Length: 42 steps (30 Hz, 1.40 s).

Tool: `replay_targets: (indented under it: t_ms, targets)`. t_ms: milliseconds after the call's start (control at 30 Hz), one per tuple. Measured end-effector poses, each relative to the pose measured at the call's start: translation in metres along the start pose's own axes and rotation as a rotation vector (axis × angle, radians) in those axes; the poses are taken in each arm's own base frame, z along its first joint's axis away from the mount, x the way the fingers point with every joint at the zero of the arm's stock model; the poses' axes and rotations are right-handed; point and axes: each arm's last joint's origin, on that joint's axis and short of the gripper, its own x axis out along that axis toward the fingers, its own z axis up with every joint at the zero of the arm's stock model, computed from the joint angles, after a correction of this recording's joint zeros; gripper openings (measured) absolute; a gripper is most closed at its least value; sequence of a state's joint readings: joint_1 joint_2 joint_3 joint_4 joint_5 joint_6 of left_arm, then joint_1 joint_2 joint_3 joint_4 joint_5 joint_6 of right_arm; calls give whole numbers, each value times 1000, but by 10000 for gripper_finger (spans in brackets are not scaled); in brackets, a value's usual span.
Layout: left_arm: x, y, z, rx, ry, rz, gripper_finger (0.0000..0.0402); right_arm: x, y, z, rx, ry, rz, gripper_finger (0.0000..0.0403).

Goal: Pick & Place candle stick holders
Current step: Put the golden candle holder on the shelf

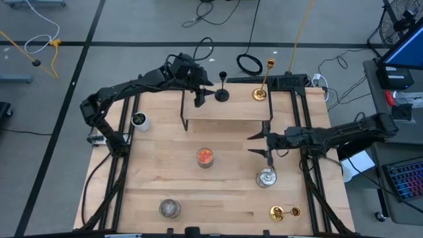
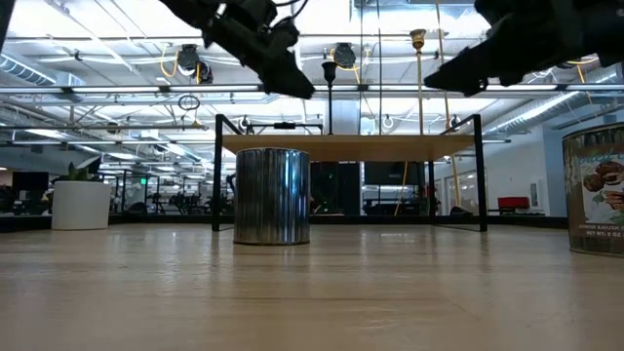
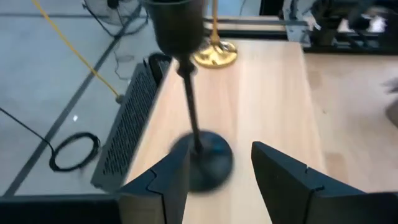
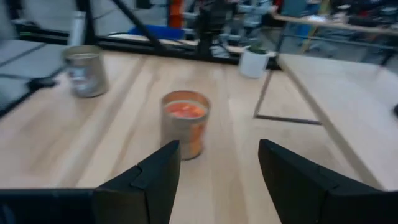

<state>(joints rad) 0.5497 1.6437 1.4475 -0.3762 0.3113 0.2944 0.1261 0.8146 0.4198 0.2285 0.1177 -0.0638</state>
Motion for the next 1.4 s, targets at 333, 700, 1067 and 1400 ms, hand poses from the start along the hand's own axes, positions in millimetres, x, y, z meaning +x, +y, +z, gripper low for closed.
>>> replay_targets:
  t_ms: [333, 700, 1067, 1400]
  targets:
    - [-46, -27, 0, 22, 140, -85, 179, -34, 20, -19, 111, 163, 597, 204]
    - [-53, -56, 10, -11, 121, -143, 179, -48, 48, -51, -64, 152, 910, 181]
    - [-49, -78, 18, -44, 92, -184, 179, -63, 76, -56, -209, -117, 1133, 140]
    - [-47, -89, 25, -94, 44, -167, 179, -68, 81, -60, -152, -320, 946, 142]
